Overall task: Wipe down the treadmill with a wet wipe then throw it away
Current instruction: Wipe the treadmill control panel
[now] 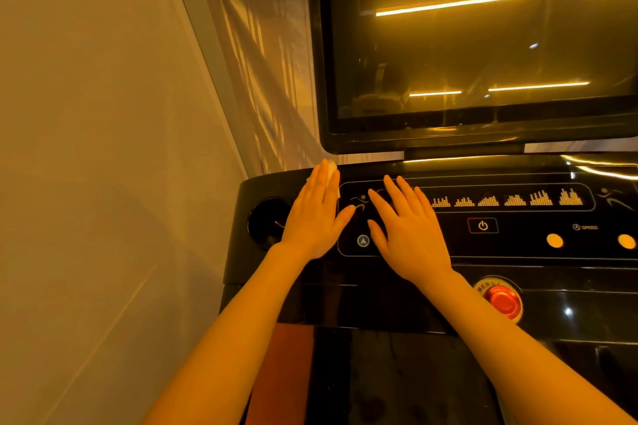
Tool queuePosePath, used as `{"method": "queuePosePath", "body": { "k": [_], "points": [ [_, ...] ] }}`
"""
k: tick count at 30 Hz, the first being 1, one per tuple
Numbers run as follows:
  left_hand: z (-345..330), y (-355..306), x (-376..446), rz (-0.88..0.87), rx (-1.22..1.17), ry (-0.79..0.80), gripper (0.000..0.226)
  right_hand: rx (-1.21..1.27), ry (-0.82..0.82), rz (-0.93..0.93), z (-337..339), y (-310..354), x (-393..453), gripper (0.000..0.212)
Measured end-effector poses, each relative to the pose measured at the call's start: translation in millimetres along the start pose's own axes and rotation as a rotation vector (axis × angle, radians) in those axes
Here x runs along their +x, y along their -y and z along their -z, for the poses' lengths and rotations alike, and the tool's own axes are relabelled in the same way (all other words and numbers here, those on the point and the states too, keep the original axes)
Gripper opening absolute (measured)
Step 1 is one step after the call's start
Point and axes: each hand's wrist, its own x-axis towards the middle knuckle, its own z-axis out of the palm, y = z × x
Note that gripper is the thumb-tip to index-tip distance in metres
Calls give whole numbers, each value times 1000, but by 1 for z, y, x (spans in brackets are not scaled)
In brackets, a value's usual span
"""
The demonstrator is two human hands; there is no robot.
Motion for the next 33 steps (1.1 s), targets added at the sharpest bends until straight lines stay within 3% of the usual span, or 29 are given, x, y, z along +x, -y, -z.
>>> {"method": "queuePosePath", "body": {
  "k": [9, 18, 33],
  "points": [
    [-14, -10, -50, -100, -82, -28, 78, 15, -4, -6, 2, 2, 0, 53],
    [-33, -5, -109, -235, 8, -7, 77, 5, -10, -9, 2, 3, -1, 52],
    [1, 10, 6, 85, -7, -41, 80, -12, -3, -11, 3, 4, -2, 52]
  ]
}}
